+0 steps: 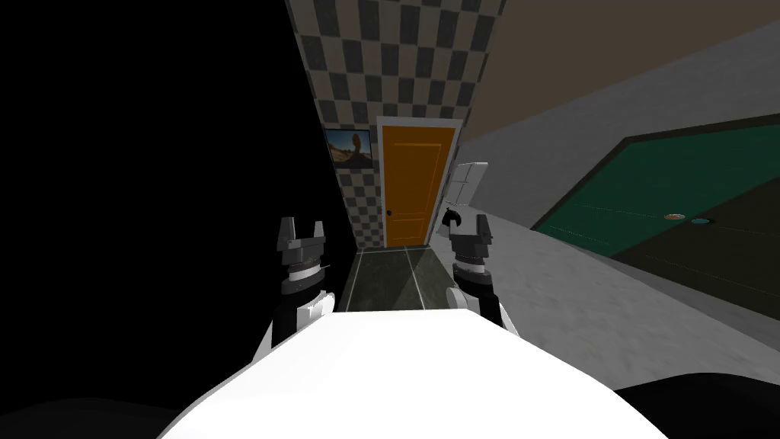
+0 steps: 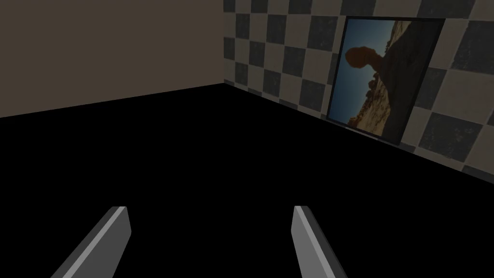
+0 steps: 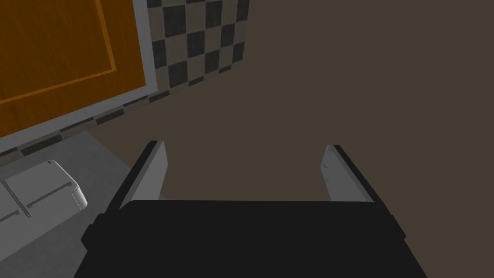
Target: Pull the door open
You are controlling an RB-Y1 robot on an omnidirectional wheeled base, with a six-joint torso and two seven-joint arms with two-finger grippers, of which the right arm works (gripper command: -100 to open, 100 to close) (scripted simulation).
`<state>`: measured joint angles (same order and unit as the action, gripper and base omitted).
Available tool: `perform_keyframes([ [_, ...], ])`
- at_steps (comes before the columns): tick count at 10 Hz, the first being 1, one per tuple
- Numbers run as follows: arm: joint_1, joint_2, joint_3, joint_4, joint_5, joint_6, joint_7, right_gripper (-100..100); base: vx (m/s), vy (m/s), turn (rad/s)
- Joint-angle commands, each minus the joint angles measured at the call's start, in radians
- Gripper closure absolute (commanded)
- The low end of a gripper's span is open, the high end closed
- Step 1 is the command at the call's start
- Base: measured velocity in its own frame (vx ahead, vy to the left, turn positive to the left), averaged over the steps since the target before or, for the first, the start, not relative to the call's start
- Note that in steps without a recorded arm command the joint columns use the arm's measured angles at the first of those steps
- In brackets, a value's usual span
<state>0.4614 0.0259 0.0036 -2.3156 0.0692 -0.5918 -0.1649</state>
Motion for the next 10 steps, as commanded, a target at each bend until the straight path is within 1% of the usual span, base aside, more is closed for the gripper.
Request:
perform_keyframes([
  [1,-0.008,-0.013,-0.001,0.034,-0.024,-0.008,-0.021,-100,0.070,0.007,0.138],
  [3,-0.017,-0.027,-0.001,0.072,-0.052,-0.016,-0.046,-100,0.126,-0.003,0.126],
  [6,-0.028,-0.038,-0.002,0.114,-0.082,-0.026,-0.072,-100,0.095,-0.009,0.086],
  [7,-0.034,-0.046,-0.003,0.142,-0.102,-0.032,-0.090,-100,0.092,-0.012,0.113],
  [9,-0.043,-0.054,-0.003,0.177,-0.127,-0.040,-0.112,-100,0.099,-0.004,0.116],
  [10,-0.051,-0.062,-0.004,0.212,-0.152,-0.048,-0.134,-100,0.141,-0.009,0.192],
])
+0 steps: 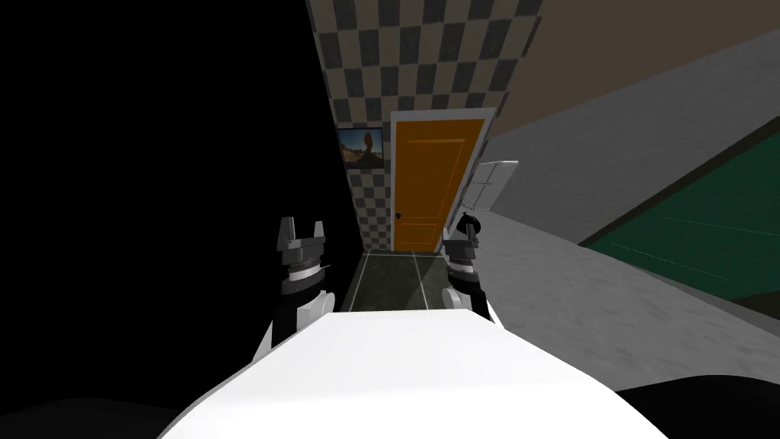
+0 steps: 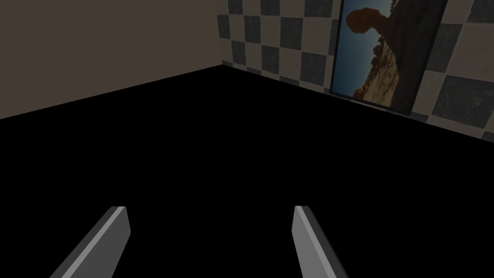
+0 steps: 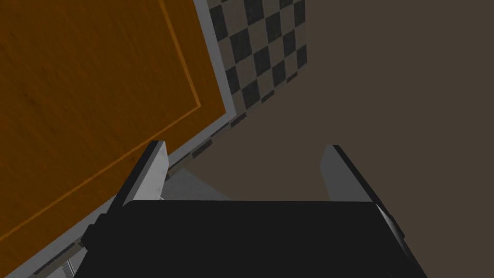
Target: Pull the door open
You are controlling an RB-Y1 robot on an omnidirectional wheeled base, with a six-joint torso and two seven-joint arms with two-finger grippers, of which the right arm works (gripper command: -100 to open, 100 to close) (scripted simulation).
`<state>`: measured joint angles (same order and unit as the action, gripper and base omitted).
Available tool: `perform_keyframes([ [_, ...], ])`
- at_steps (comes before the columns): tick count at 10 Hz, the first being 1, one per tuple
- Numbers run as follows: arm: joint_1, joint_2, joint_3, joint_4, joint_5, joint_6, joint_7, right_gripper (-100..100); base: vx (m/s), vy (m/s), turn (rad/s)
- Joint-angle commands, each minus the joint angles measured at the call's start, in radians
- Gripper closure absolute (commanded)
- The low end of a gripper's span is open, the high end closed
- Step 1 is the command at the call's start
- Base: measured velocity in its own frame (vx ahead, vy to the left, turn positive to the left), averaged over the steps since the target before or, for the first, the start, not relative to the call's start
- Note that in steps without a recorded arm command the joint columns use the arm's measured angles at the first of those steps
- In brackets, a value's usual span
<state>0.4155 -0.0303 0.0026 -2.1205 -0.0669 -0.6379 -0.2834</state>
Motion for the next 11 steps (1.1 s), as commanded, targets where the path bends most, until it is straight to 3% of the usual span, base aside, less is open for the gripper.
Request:
perform_keyframes([
  [1,-0.009,-0.010,-0.003,0.034,-0.028,-0.006,-0.027,-100,0.135,-0.015,0.137],
  [11,-0.061,-0.044,-0.007,0.248,-0.181,-0.055,-0.162,-100,0.094,-0.015,0.120],
])
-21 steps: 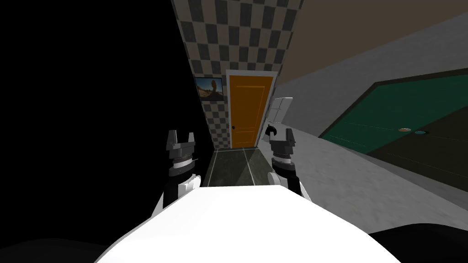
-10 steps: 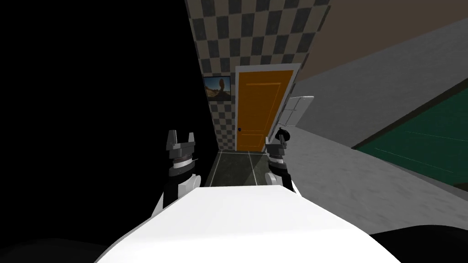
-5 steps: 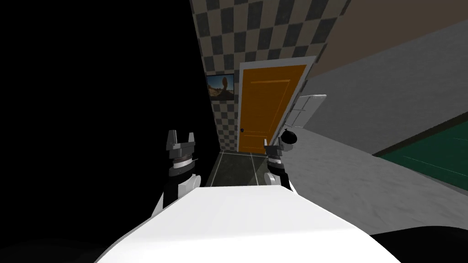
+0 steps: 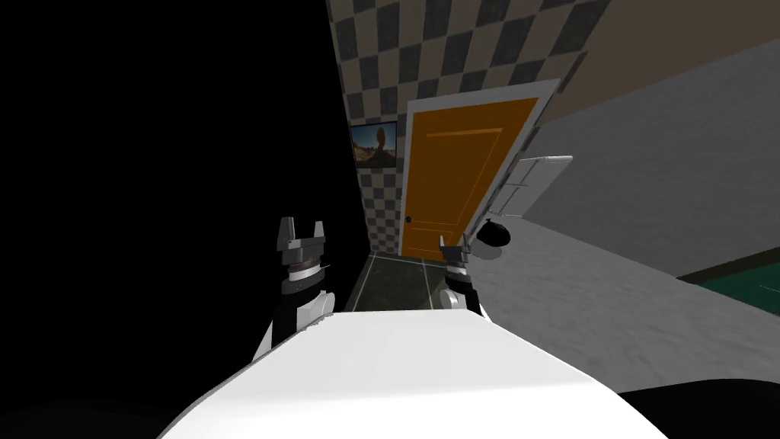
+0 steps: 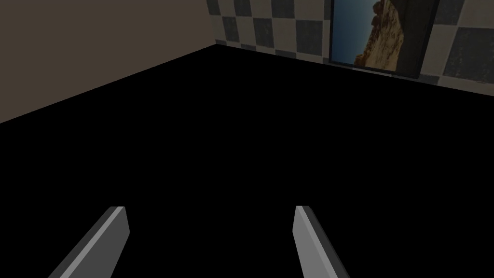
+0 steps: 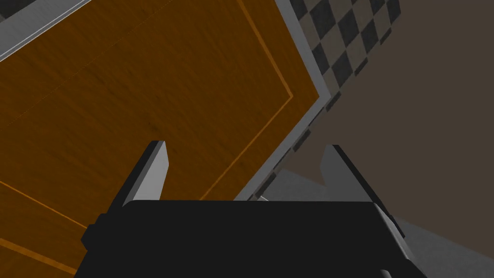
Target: Pull the door open
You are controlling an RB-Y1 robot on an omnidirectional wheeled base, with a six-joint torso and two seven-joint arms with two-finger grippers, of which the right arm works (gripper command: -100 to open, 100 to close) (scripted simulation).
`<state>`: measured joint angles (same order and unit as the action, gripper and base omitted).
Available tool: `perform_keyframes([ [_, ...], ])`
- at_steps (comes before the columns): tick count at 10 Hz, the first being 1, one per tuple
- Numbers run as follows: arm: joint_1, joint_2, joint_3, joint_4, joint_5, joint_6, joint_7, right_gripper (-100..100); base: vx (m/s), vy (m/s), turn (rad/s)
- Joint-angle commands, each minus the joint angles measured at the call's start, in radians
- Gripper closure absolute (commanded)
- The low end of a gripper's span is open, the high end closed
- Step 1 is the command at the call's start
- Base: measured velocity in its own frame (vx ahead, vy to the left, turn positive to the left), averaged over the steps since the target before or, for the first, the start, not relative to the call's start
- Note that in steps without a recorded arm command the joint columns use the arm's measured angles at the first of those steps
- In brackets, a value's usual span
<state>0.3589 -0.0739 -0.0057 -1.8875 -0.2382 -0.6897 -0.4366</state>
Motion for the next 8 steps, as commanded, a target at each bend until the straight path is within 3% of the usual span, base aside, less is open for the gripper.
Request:
perform_keyframes([
  [1,-0.010,-0.003,0.001,0.039,-0.027,-0.009,-0.025,-100,0.111,-0.015,0.135],
  [8,-0.051,-0.018,-0.002,0.209,-0.148,-0.047,-0.132,-100,0.092,-0.029,0.138],
])
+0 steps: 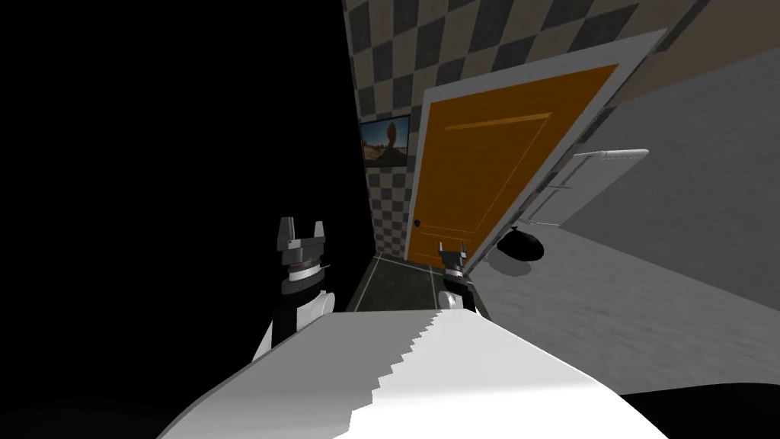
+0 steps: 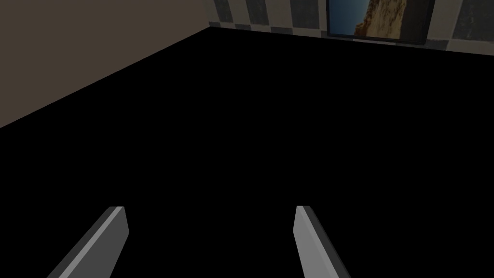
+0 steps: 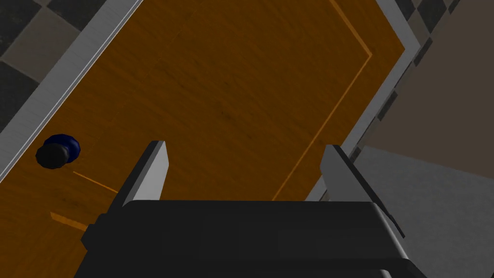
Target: Pull the door open
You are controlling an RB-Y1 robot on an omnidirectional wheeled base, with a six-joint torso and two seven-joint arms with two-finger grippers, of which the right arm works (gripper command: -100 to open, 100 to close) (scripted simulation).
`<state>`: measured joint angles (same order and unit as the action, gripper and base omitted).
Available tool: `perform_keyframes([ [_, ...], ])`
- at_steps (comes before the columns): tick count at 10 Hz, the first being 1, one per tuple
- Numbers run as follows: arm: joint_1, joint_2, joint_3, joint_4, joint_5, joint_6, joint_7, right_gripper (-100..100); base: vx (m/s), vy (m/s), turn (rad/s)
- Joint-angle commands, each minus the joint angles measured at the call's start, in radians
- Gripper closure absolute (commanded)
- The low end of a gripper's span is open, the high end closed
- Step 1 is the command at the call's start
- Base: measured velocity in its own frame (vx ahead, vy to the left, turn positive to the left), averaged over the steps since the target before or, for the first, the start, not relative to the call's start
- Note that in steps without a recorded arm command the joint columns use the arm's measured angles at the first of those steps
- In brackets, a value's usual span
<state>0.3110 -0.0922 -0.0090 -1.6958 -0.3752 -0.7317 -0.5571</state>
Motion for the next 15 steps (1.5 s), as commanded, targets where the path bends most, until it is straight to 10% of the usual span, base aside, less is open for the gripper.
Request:
perform_keyframes([
  [1,-0.009,-0.002,0.001,0.041,-0.028,-0.011,-0.027,-100,0.097,-0.037,0.123],
  [15,-0.090,-0.015,-0.005,0.375,-0.267,-0.087,-0.239,-100,0.093,-0.034,0.139],
])
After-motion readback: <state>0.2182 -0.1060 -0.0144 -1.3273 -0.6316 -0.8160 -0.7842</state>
